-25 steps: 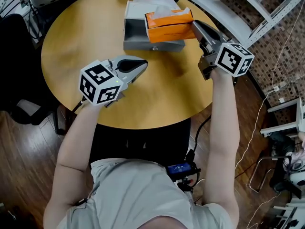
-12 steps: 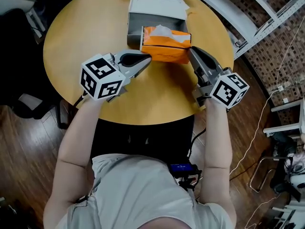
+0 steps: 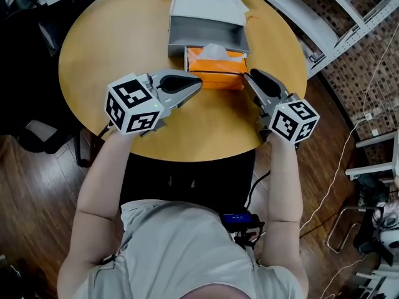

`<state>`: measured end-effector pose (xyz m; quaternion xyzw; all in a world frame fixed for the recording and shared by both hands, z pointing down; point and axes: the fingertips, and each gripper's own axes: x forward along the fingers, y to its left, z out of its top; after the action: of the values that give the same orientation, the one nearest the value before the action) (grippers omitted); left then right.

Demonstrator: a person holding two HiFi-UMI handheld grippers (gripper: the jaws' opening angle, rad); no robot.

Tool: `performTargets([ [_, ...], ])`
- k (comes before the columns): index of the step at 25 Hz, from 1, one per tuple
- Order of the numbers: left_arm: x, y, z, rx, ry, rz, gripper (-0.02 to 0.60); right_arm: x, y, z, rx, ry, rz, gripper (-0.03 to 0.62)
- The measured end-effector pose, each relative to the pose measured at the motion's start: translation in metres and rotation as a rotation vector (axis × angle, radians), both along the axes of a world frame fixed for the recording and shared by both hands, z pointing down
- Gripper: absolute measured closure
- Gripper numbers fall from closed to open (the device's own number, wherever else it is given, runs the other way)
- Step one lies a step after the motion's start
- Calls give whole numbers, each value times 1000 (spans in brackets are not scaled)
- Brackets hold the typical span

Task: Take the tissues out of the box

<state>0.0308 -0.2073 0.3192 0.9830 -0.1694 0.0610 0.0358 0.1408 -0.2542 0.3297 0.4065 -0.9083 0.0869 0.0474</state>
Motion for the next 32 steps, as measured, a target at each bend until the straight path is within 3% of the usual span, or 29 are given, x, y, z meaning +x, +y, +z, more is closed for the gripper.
performTargets([
  [3,-2,0,-1,0,1,3,581,-2,15,-23,50,-65,-63,480],
  [7,-4,0,-1,1,2,-1,581,-61,65,-40,114,-40,-441,579],
  [10,-3,0,0,4,2,-3,581,-88,67,-18,77,1,-591,591],
  [13,0,1,1,1,2,1,581,-96,53,2,30,4,-631,592],
  [18,-4,0,-1,2,2,-1,581,-101,53,-1,53,2,-678,594],
  [32,-4,-1,-5,5,7,-5,581,-102,53,-2,48,4,-681,594],
])
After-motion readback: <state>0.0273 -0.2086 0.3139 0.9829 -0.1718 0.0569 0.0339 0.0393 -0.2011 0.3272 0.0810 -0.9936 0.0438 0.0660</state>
